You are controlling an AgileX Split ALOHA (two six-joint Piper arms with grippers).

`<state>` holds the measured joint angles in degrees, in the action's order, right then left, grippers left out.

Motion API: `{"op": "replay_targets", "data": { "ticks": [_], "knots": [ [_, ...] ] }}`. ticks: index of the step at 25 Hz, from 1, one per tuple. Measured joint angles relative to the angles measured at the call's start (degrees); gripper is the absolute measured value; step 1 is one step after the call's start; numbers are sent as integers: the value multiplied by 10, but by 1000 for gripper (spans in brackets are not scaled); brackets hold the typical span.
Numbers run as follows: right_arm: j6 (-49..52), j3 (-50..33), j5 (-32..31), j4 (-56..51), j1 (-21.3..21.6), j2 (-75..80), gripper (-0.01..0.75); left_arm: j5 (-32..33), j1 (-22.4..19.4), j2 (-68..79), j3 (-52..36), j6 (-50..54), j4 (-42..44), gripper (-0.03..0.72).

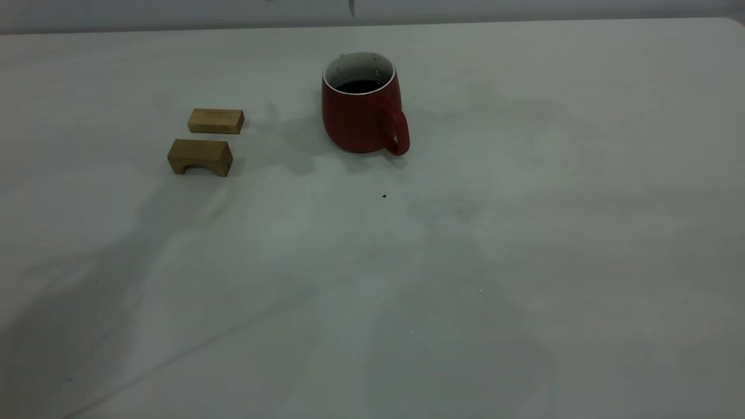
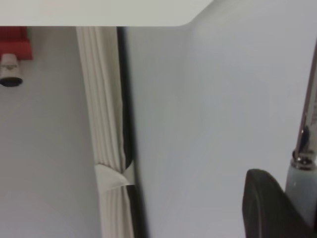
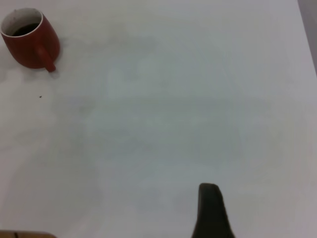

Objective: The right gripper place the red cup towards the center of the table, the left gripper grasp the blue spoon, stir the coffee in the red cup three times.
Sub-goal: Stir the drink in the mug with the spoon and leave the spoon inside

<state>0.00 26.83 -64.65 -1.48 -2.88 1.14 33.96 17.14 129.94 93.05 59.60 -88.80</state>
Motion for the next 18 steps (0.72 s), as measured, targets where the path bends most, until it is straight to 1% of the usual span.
{"op": "replay_targets", "data": {
  "ticks": [3,9,13,18],
  "knots": [
    [0,0,0,0,0,0,572,-2,1,27,0,1,-25,123],
    [0,0,0,0,0,0,572,-33,1,90,0,-2,-62,123],
    [0,0,0,0,0,0,572,-35,1,119,0,-34,-96,123],
    [0,0,0,0,0,0,572,-37,-1,130,0,-52,-99,123]
  ]
}}
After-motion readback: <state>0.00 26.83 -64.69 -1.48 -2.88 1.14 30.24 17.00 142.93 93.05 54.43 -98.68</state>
